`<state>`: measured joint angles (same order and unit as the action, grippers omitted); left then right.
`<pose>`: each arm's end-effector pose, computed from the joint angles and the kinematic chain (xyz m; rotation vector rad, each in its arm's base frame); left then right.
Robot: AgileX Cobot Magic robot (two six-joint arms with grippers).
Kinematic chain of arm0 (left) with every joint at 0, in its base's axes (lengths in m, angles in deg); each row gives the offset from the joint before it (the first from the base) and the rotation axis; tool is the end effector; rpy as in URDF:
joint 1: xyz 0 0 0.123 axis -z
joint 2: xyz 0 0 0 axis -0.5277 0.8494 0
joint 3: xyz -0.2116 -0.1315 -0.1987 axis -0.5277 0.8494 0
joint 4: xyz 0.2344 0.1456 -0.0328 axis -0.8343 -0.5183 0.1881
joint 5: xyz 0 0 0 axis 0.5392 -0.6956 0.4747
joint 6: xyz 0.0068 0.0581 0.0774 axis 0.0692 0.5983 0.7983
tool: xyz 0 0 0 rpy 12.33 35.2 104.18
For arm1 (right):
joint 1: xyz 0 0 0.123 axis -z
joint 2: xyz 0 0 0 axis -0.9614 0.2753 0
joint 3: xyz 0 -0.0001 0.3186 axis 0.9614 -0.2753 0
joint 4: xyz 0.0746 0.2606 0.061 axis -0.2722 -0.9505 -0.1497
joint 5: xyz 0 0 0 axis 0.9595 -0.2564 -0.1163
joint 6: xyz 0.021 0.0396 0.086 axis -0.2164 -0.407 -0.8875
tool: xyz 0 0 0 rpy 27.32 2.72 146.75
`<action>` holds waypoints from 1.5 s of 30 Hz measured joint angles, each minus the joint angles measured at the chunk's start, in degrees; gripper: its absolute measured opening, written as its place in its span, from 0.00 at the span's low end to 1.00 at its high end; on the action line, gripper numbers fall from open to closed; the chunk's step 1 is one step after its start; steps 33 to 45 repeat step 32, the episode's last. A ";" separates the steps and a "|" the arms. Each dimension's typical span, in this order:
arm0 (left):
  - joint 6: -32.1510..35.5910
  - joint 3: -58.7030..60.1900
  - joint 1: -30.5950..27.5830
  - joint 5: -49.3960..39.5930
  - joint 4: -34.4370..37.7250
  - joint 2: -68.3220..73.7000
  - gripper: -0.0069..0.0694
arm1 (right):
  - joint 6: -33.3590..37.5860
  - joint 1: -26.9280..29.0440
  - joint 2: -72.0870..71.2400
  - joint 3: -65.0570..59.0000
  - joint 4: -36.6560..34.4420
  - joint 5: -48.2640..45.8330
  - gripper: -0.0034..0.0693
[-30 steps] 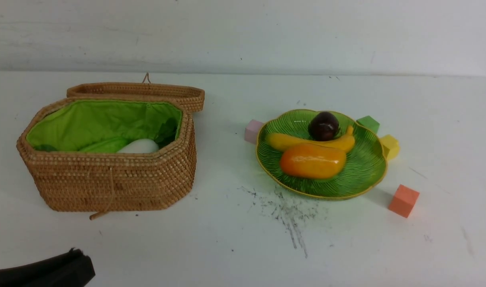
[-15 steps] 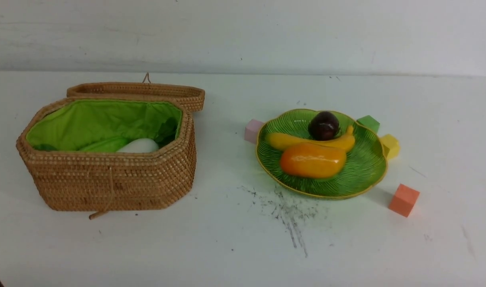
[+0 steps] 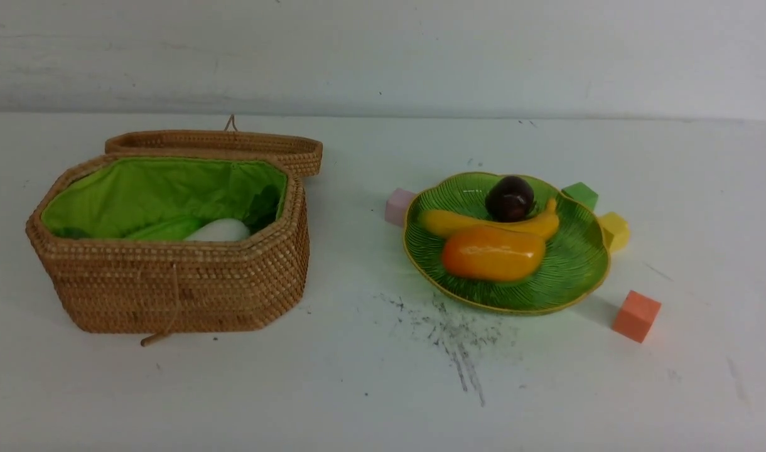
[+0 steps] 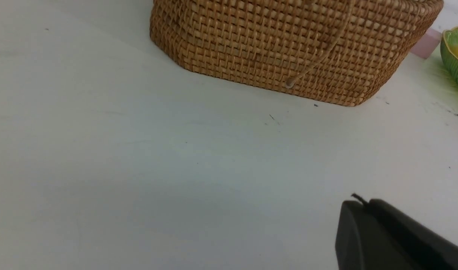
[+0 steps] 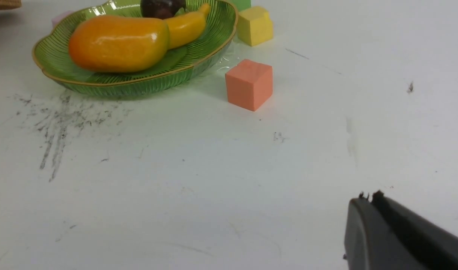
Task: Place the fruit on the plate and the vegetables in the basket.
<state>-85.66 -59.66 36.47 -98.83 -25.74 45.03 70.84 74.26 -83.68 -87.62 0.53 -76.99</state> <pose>0.0507 -0.0061 0.1674 -0.2350 1.8748 -0.3105 0.0503 0.0038 0.1708 0.0474 1.8772 0.0885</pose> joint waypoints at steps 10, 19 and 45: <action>-0.12 0.00 0.00 -0.05 0.00 0.00 0.07 | 0.00 0.00 0.00 0.00 0.00 0.00 0.09; -0.12 0.00 0.00 -0.05 0.00 0.00 0.07 | 0.00 0.00 0.00 0.00 0.00 0.00 0.10; -0.12 0.00 0.00 -0.05 0.00 0.00 0.07 | 0.00 0.00 0.00 0.00 0.00 0.00 0.10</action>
